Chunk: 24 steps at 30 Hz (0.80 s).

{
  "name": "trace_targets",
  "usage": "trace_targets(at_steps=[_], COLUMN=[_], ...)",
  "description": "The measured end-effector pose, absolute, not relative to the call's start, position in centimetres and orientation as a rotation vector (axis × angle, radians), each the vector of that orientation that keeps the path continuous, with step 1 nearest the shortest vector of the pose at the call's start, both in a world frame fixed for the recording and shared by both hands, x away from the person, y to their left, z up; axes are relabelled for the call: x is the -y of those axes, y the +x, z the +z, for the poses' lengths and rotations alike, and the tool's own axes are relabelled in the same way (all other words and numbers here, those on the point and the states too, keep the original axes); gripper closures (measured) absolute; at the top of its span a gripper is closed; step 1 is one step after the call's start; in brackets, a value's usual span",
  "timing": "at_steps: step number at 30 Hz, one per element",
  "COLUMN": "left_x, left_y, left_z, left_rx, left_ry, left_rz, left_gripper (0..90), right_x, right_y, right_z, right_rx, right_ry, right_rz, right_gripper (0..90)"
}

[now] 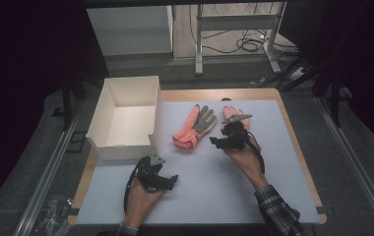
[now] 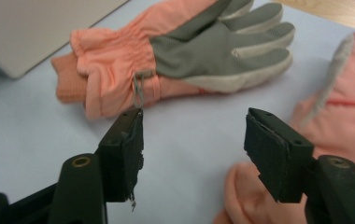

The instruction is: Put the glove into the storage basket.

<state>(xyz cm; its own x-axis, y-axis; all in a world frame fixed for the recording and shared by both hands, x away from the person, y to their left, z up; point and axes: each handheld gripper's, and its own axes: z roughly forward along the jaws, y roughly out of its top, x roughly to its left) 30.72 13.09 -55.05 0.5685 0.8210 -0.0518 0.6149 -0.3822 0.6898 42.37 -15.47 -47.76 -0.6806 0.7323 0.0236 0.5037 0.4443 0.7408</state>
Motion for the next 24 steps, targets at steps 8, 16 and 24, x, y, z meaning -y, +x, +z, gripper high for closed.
trace_targets(at_steps=[8, 16, 24], left_x=[-13.1, -13.1, -13.1], left_y=[30.7, 30.7, 30.7], left_z=[-55.0, -55.1, -55.1], left_rx=[-1.142, -1.142, -1.143], left_ry=[2.129, 2.126, 2.125], left_rz=[0.394, 0.394, 0.393], left_gripper=[1.4, 1.4, 1.3], right_x=[12.6, 10.3, 9.0], right_y=[44.8, 47.3, 49.5], right_z=[-47.7, -48.5, -50.2], right_rx=[-2.411, -2.39, -2.382], right_ry=[1.047, 1.089, 1.18], right_rz=[1.068, 1.029, 0.928], right_gripper=[48.9, 49.0, 43.9])
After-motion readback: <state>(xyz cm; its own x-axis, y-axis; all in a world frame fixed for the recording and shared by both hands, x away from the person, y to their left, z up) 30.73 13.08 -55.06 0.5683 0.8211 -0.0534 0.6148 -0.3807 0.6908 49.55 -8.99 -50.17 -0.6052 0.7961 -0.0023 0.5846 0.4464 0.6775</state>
